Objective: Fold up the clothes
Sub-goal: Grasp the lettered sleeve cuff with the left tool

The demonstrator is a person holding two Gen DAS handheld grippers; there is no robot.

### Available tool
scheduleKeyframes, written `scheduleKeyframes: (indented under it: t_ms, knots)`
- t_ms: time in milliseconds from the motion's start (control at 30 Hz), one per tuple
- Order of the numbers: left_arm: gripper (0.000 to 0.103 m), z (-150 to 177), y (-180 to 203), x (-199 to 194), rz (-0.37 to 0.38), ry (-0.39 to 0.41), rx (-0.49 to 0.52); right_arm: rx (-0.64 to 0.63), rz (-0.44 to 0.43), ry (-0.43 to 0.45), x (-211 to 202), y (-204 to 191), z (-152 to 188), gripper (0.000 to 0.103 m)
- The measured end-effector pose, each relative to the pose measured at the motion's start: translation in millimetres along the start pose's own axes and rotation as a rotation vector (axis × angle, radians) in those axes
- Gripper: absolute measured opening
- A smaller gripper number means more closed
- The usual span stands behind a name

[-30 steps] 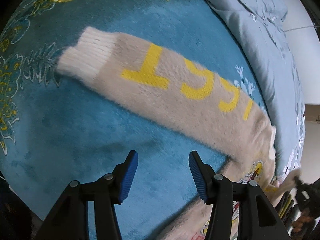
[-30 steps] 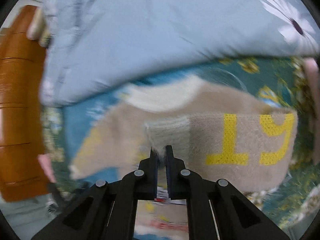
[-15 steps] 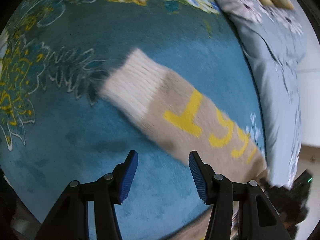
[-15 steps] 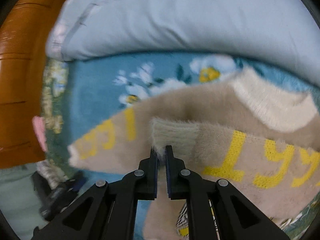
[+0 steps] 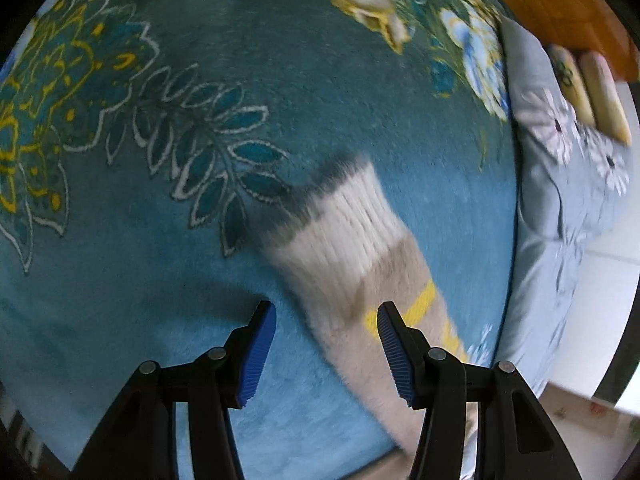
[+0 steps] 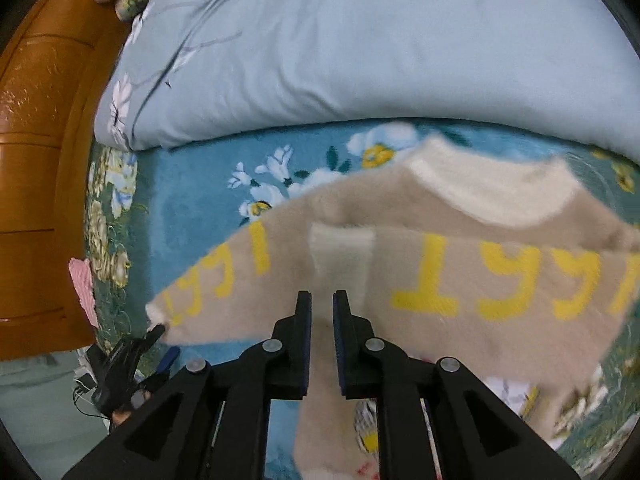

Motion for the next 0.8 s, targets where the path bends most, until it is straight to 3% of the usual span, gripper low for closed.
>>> scheduleKeyframes:
  t_ms: [133, 233, 333, 433, 567, 800]
  knots:
    - [0.052, 2, 11, 4, -0.053, 0.017, 0.022, 0.048, 0.013, 0.026, -35, 13, 27, 0.01]
    - [0.021, 11, 27, 7, -0.144, 0.035, 0.117, 0.088, 0.023, 0.045, -60, 24, 48, 0.011]
    - [0.013, 22, 47, 4, -0.185, 0.059, 0.181, 0.154, 0.035, 0.058, -78, 40, 75, 0.011]
    - [0.011, 36, 68, -9, -0.176, 0.093, 0.24, 0.218, 0.039, 0.077, -93, 56, 101, 0.011]
    - [0.011, 73, 105, -36, -0.143, 0.159, 0.413, 0.284, 0.016, 0.107, -106, 73, 129, 0.011]
    - [0.01, 183, 172, -63, -0.008, 0.183, 0.764, 0.345, -0.068, 0.138, -104, 90, 154, 0.011]
Point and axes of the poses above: each gripper's, at about its wrist camera, not at the fingertips, and x roughly the way its jaws point, y to its right, z to its underside, the point moved 2 cm from there along x, roughly the way its jaws point, and after that the axes turned 15 degrees about -x, right-handed, at the moved point
